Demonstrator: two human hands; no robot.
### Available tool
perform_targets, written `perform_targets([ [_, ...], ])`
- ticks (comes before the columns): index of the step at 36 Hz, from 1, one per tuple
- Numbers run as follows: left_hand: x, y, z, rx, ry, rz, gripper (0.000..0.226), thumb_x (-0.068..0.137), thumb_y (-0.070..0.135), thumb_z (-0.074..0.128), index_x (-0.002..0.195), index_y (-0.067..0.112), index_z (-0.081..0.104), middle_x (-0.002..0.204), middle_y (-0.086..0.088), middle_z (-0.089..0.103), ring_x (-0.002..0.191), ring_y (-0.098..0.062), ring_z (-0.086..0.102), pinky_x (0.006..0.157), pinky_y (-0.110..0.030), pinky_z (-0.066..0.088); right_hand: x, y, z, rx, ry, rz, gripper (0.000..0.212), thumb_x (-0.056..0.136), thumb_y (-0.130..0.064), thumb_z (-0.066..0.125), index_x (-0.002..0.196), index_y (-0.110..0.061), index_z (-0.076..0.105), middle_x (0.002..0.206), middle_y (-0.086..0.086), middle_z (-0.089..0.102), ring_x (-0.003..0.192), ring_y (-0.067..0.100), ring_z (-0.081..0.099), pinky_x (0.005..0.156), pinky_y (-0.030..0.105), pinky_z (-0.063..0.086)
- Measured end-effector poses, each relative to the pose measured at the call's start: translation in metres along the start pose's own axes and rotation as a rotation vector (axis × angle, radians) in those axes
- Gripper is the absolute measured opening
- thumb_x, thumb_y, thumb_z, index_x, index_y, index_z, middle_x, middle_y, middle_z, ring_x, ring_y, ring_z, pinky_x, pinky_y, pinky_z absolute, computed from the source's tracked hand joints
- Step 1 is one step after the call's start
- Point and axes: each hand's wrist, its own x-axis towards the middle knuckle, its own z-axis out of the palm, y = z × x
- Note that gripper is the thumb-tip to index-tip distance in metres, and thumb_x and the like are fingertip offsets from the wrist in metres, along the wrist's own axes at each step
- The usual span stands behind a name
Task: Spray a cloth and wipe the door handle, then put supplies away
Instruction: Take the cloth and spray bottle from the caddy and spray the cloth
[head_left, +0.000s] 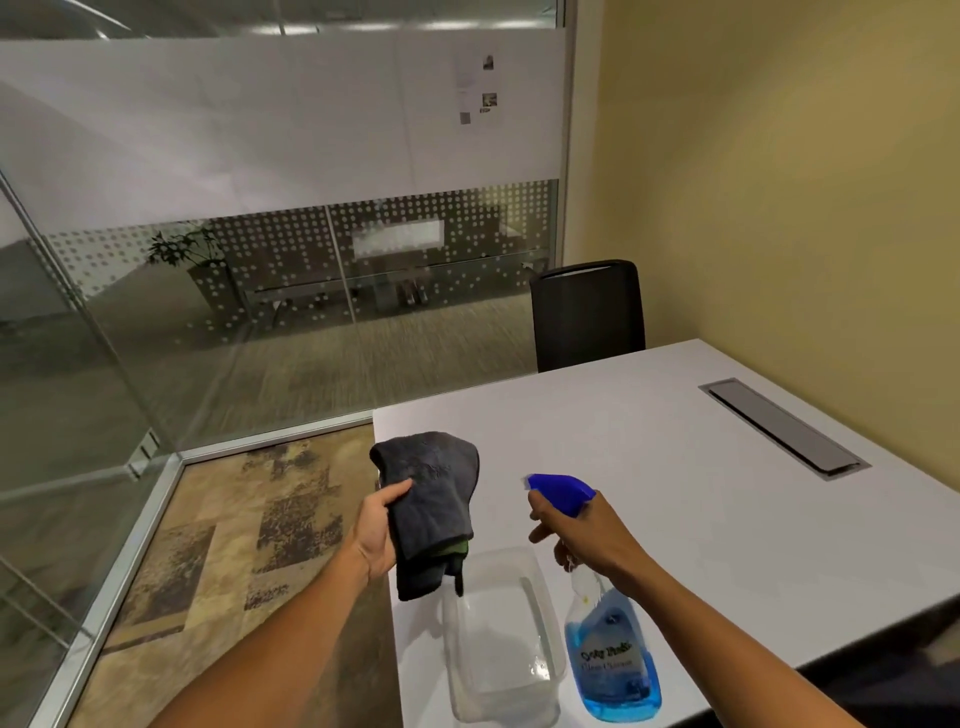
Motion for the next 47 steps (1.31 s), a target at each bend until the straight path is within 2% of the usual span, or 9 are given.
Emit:
perform_targets([
  [8,-0.012,0.003,-0.003,0.032,0.026,0.025,0.047,0.066,0.017,0.061,0.11,0.0,0.069,0.092,-0.018,0.079,0.085,-0.037,0.071,0.075,-0.041,0.058,-0.005,-0.006,0.01,0.045,0.071,-0.01,0.051,0.09,-0.061,0.061,0.092,-0.01,0.07,0.086,0.008,0.075,0.054,0.021,0.065,0.057,0.029,0.057],
  [15,-0.022,0.004,0.003,0.02,0.022,0.043,0.048,0.065,0.013,0.051,0.108,-0.002,0.065,0.093,-0.019,0.073,0.083,-0.038,0.066,0.081,-0.043,0.055,-0.008,-0.016,0.018,0.003,0.099,-0.042,0.054,0.092,-0.057,0.062,0.091,-0.004,0.067,0.076,0.017,0.071,0.049,0.021,0.063,0.056,0.032,0.058],
  [19,-0.026,0.006,0.005,0.02,0.029,0.049,0.048,0.064,0.013,0.051,0.108,-0.002,0.065,0.092,-0.018,0.073,0.083,-0.038,0.065,0.079,-0.042,0.055,-0.009,-0.02,0.021,-0.029,0.059,-0.009,0.053,0.092,-0.059,0.06,0.09,-0.007,0.067,0.081,0.005,0.073,0.05,0.017,0.063,0.053,0.025,0.055],
  [22,-0.028,0.005,0.005,0.039,0.025,0.043,0.047,0.064,0.014,0.052,0.106,-0.002,0.066,0.088,-0.018,0.074,0.081,-0.038,0.065,0.08,-0.042,0.055,-0.011,-0.02,0.022,-0.04,0.073,-0.021,0.047,0.091,-0.059,0.061,0.082,-0.012,0.064,0.066,-0.001,0.067,0.045,0.011,0.061,0.05,0.021,0.053],
  [30,-0.032,0.003,0.008,0.078,-0.002,0.038,0.058,0.044,0.02,0.063,0.098,0.0,0.067,0.081,-0.017,0.074,0.079,-0.037,0.066,0.079,-0.041,0.055,-0.002,-0.021,0.013,-0.029,0.17,-0.02,0.053,0.087,-0.063,0.063,0.077,-0.011,0.065,0.061,0.002,0.068,0.045,0.015,0.063,0.05,0.025,0.055],
  [36,-0.034,0.006,0.01,0.085,-0.007,0.051,0.06,0.046,0.021,0.062,0.101,-0.001,0.066,0.085,-0.017,0.072,0.082,-0.037,0.064,0.081,-0.042,0.053,0.001,-0.009,0.002,-0.039,0.215,0.045,0.056,0.086,-0.065,0.064,0.084,-0.008,0.066,0.069,0.014,0.072,0.05,0.019,0.065,0.055,0.029,0.059],
  [40,-0.036,0.008,0.01,0.088,-0.005,0.056,0.06,0.045,0.022,0.063,0.1,0.0,0.064,0.086,-0.017,0.07,0.082,-0.036,0.063,0.079,-0.042,0.053,-0.005,-0.002,-0.001,-0.056,0.211,0.057,0.062,0.084,-0.065,0.066,0.079,-0.004,0.068,0.054,0.006,0.068,0.043,0.017,0.063,0.051,0.028,0.057],
  [44,-0.034,0.007,0.011,0.073,0.022,0.064,0.052,0.059,0.018,0.055,0.106,-0.001,0.063,0.097,-0.018,0.067,0.087,-0.038,0.062,0.086,-0.044,0.051,-0.013,0.002,0.004,-0.065,0.159,0.071,0.063,0.084,-0.066,0.066,0.084,-0.003,0.069,0.062,0.009,0.071,0.046,0.017,0.064,0.054,0.03,0.06],
  [47,-0.032,0.005,0.013,0.066,0.028,0.052,0.046,0.065,0.016,0.054,0.106,0.0,0.066,0.091,-0.018,0.072,0.085,-0.038,0.064,0.083,-0.043,0.054,-0.019,0.001,0.012,-0.098,0.102,0.061,0.067,0.082,-0.068,0.065,0.095,-0.002,0.066,0.066,0.009,0.072,0.046,0.014,0.064,0.051,0.027,0.057],
])
